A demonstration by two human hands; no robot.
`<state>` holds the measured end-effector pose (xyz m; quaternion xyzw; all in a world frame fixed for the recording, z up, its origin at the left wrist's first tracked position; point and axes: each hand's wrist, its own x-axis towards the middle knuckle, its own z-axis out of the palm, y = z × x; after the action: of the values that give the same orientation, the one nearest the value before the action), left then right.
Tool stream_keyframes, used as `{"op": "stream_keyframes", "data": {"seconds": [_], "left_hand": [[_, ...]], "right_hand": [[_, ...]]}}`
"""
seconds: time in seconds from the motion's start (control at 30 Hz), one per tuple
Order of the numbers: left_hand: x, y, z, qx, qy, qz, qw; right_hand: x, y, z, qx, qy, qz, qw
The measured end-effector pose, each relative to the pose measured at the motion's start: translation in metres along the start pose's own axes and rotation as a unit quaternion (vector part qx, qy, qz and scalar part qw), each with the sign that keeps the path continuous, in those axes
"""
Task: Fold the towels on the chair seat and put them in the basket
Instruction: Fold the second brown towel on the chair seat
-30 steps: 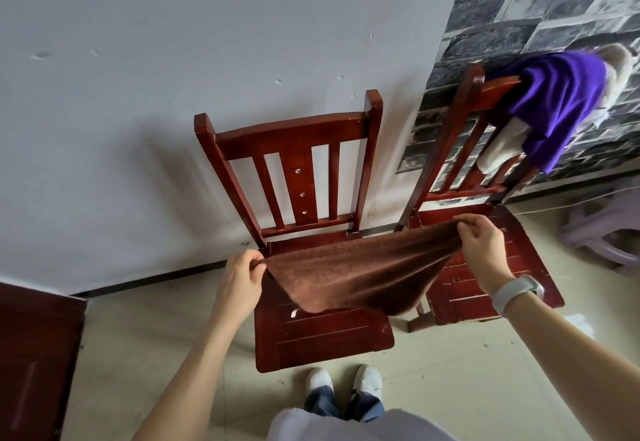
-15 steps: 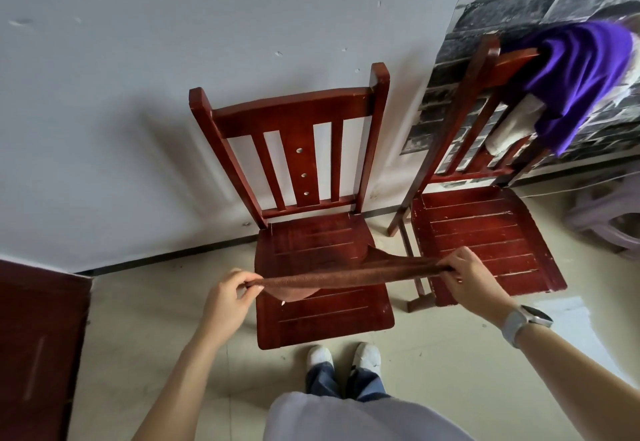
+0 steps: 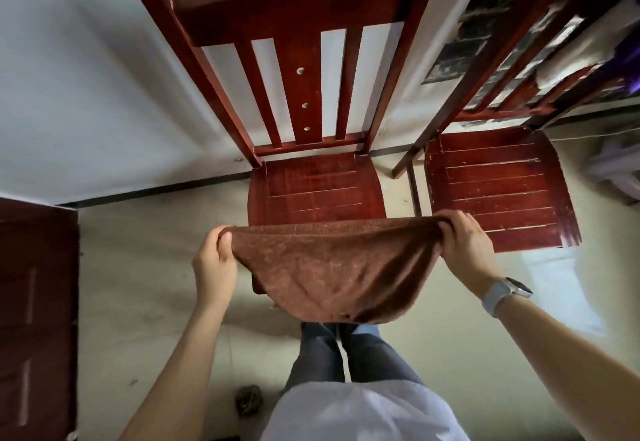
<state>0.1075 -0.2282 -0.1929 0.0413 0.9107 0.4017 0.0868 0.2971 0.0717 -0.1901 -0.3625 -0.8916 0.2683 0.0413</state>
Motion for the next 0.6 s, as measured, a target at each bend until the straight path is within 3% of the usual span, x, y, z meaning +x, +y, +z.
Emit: {"op": "stream_keyframes", "data": {"seconds": [0.17, 0.4, 0.6], "left_hand": [[0.067, -0.031, 0.048, 0.045, -0.018, -0.038, 0.998], [0.168, -0.079, 0.128, 0.132, -0.022, 0.011, 0.991], [0.206, -0.105, 0.177, -0.009, -0.048, -0.139, 0.989]], "right_hand": [[0.058, 0.003, 0.057, 0.050, -0.016, 0.074, 0.996], [0.161, 0.021, 0.145, 0.103, 0.054, 0.186, 0.976], [0.204, 0.028, 0.195, 0.208, 0.027, 0.233, 0.950]]}}
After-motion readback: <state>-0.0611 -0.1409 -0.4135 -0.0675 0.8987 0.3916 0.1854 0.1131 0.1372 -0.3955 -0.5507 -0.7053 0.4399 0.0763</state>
